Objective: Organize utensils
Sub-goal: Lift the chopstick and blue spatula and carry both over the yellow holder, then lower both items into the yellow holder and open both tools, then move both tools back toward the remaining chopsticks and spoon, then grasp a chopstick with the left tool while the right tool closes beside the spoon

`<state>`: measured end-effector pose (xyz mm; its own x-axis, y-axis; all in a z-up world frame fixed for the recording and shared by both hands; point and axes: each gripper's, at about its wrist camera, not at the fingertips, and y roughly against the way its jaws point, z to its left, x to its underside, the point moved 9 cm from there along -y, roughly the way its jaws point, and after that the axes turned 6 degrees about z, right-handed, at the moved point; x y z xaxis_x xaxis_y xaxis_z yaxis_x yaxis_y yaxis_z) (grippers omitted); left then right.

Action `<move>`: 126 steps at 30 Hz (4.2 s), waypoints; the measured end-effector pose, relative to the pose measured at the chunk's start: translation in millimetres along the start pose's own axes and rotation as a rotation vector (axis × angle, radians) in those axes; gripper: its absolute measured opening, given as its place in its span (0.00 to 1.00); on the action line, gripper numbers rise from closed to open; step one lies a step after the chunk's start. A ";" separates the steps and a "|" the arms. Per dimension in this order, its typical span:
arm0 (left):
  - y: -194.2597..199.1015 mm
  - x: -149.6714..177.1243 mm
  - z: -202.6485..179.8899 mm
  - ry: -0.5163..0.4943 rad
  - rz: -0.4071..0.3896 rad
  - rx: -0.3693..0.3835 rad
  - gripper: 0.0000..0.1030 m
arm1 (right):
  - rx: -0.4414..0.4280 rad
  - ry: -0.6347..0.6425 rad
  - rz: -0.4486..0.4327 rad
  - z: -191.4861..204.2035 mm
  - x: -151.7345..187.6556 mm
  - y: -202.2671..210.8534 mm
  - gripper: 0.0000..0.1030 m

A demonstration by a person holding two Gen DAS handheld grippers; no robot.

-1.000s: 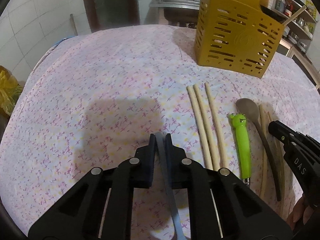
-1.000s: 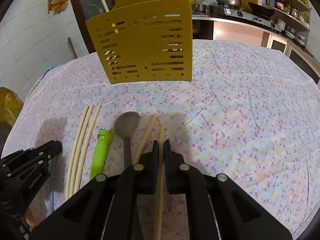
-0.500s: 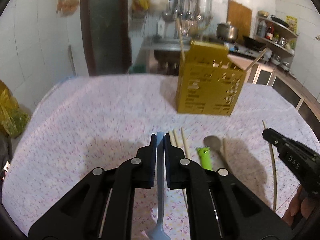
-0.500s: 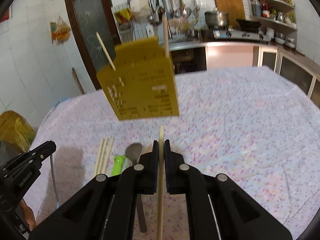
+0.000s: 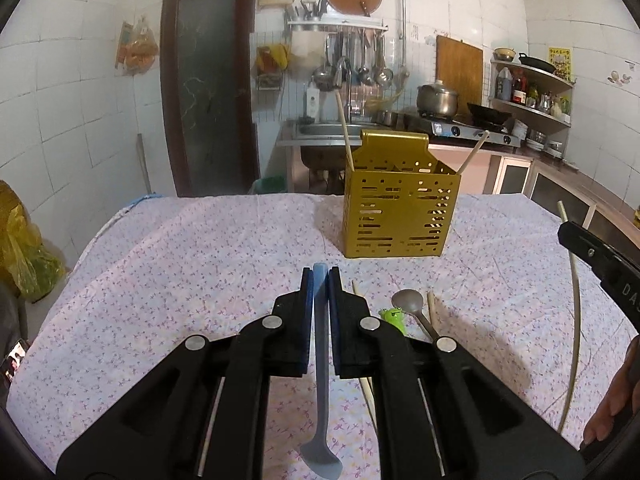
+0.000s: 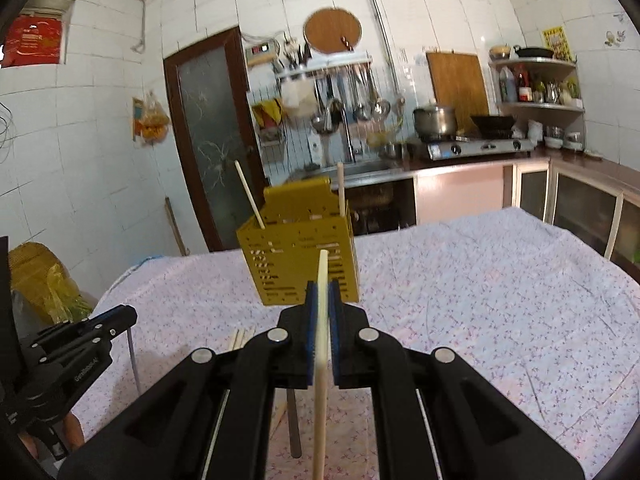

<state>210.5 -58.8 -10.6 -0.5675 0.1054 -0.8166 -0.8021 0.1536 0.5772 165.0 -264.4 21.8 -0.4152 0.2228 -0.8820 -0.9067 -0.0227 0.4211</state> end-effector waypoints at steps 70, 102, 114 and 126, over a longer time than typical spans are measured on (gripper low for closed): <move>-51.0 -148.8 23.8 0.090 -0.094 0.005 0.95 | 0.196 0.072 -0.084 -32.9 -136.0 -69.9 0.72; -147.6 33.7 53.3 0.111 0.348 -0.083 0.95 | 0.216 0.001 0.575 -3.8 85.4 -160.1 0.27; -156.2 40.6 35.3 0.110 0.390 -0.076 0.95 | 0.185 0.040 0.559 -13.3 84.1 -157.0 0.01; -166.9 51.2 29.6 0.078 0.422 -0.101 0.94 | 0.167 -0.014 0.557 -65.5 75.9 -152.2 0.01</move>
<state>320.8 -50.0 -148.8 -0.8583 0.0636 -0.5091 -0.5093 0.0153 0.8605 266.6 -307.8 -123.1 -0.8244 0.2340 -0.5154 -0.5274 0.0133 0.8495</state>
